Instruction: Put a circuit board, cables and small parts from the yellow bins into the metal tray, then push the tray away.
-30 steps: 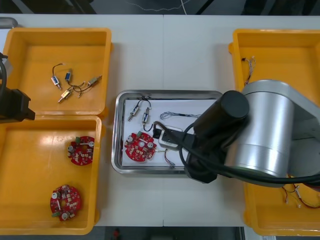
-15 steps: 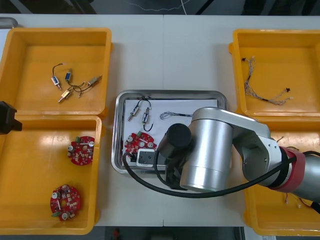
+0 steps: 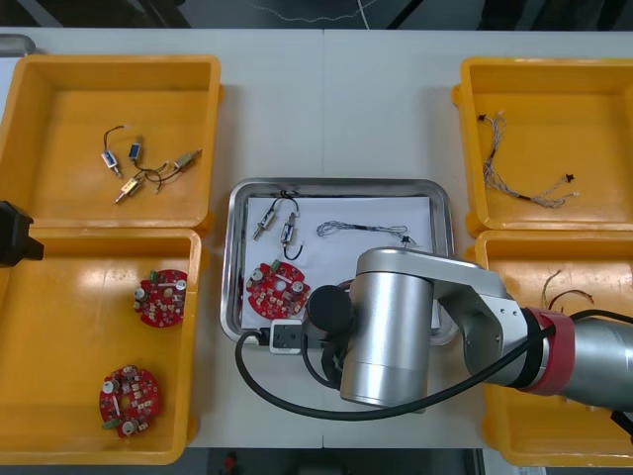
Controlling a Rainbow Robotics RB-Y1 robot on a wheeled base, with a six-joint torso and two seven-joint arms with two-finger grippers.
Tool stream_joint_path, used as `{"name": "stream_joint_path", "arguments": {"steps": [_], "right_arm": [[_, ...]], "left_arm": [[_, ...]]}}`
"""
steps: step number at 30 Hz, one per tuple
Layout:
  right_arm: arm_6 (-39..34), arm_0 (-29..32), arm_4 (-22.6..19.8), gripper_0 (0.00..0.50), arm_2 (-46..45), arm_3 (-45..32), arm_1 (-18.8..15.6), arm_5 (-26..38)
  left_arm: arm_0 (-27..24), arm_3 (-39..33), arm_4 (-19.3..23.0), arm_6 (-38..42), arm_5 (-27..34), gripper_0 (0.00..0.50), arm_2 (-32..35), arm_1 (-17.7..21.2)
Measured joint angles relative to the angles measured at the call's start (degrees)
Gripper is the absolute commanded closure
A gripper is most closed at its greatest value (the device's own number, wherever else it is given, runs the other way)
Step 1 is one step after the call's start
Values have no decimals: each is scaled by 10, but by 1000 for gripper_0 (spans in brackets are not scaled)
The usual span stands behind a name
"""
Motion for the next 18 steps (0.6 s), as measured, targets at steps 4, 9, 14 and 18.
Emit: {"name": "stream_joint_path", "arguments": {"steps": [4,9,14,18], "right_arm": [[0,0,12,0,0,17,15,-2],[0,0,23,0,0,31,23,-22],[0,0,28,363,0,32,23,-22],[0,0,30,458,1,32,23,-22]], "left_arm": [[0,-4,0,0,0,0,0,0],[0,-6,0,0,0,0,0,0],[0,-6,0,-1,0,0,0,0],[0,-6,0,-1,0,0,0,0]]}}
